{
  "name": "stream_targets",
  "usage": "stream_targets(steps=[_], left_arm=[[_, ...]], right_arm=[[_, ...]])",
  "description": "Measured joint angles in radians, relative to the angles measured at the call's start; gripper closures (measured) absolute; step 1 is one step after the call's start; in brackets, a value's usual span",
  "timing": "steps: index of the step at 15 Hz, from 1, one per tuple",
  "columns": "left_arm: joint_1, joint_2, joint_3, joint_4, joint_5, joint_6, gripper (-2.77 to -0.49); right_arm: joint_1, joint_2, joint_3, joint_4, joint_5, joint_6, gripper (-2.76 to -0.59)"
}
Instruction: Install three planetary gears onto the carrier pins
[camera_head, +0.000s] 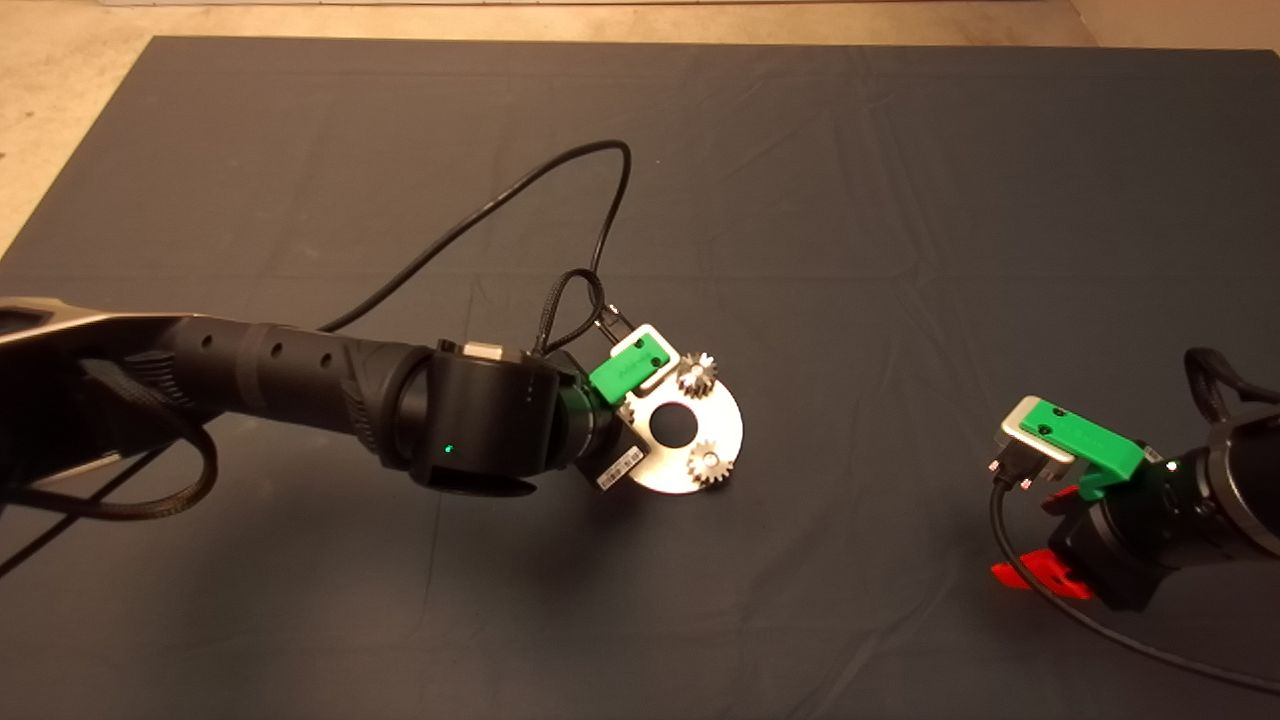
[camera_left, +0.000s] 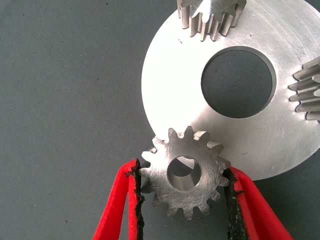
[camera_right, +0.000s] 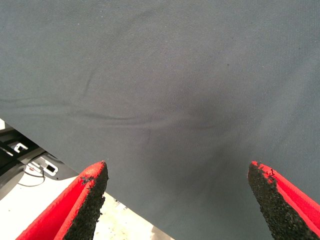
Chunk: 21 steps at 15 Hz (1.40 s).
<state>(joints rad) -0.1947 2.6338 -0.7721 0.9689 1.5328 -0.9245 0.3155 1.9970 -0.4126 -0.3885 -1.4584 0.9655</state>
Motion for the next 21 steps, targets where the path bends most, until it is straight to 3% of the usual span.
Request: stream_targets(steps=[10, 21], left_arm=[[0.001, 0.044, -0.027, 0.000, -0.003, 0.010, -0.78], [0.001, 0.042, -0.029, 0.000, -0.003, 0.033, -0.78]], right_arm=[[0.000, -0.026, 0.000, 0.000, 0.000, 0.000, -2.06], [0.000, -0.039, 0.002, 0.000, 0.001, -0.011, -2.06]])
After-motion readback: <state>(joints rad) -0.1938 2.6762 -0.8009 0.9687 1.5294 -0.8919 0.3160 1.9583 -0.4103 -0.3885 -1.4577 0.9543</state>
